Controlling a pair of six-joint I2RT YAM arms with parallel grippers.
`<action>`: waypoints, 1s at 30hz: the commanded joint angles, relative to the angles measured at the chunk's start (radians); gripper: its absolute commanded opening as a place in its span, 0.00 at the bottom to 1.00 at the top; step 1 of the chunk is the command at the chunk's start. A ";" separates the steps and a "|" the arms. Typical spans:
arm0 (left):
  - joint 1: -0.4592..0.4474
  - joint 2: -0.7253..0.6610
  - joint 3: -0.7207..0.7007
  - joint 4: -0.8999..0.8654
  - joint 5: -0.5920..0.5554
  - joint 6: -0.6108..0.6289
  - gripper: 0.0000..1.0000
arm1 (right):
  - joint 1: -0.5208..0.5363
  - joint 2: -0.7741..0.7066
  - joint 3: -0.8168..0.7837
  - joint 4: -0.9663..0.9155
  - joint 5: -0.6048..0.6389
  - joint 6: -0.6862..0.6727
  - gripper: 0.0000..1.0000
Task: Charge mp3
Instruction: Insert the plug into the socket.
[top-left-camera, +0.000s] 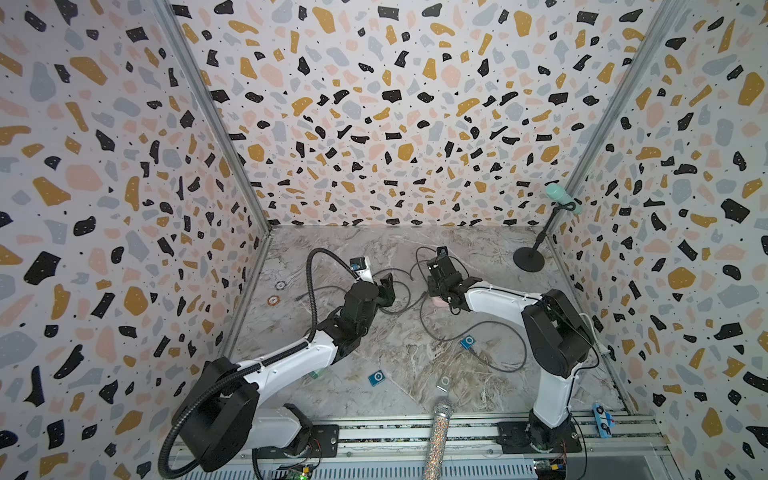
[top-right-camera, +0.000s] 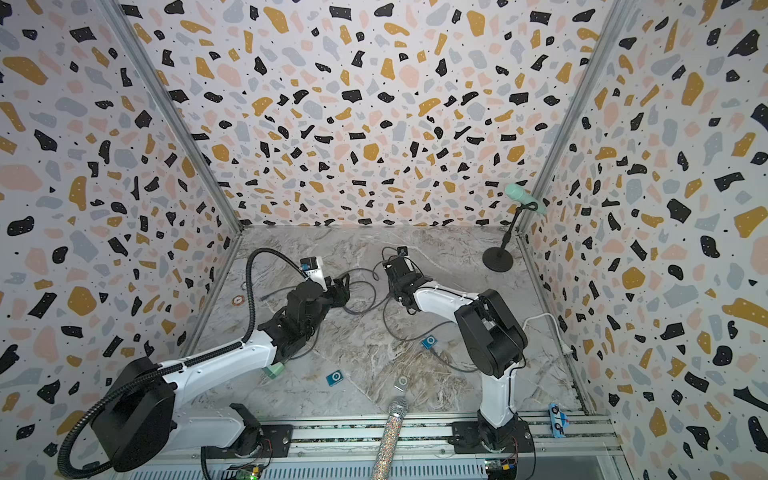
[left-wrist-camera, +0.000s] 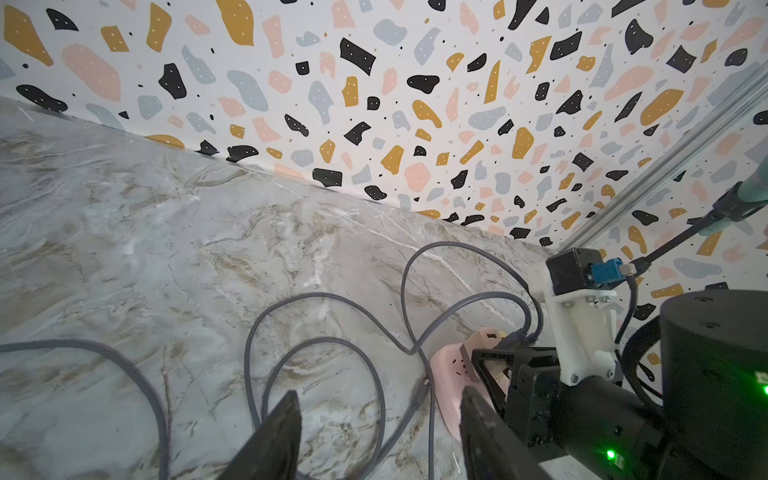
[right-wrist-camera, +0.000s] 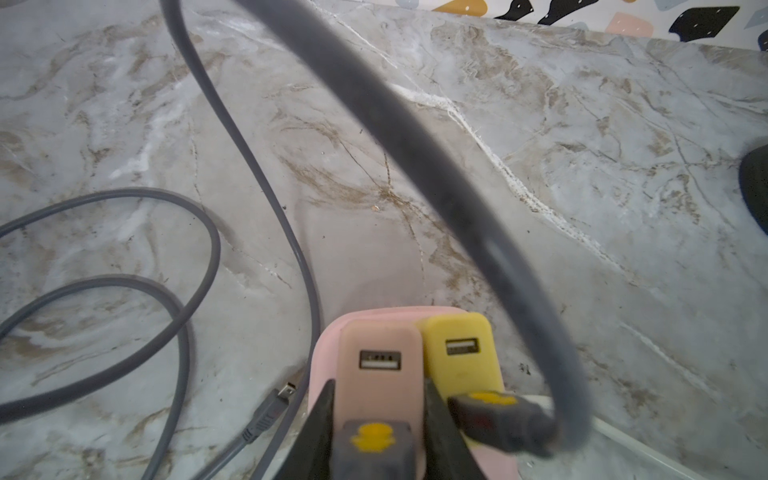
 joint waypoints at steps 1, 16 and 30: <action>0.006 -0.006 0.024 0.035 0.008 -0.012 0.61 | -0.006 -0.005 -0.013 0.013 0.018 0.014 0.00; 0.006 -0.004 0.021 0.035 0.020 -0.034 0.60 | -0.005 -0.037 -0.088 0.100 0.011 0.000 0.00; 0.006 0.019 0.021 0.048 0.039 -0.047 0.60 | 0.000 -0.054 -0.069 0.137 0.063 -0.032 0.00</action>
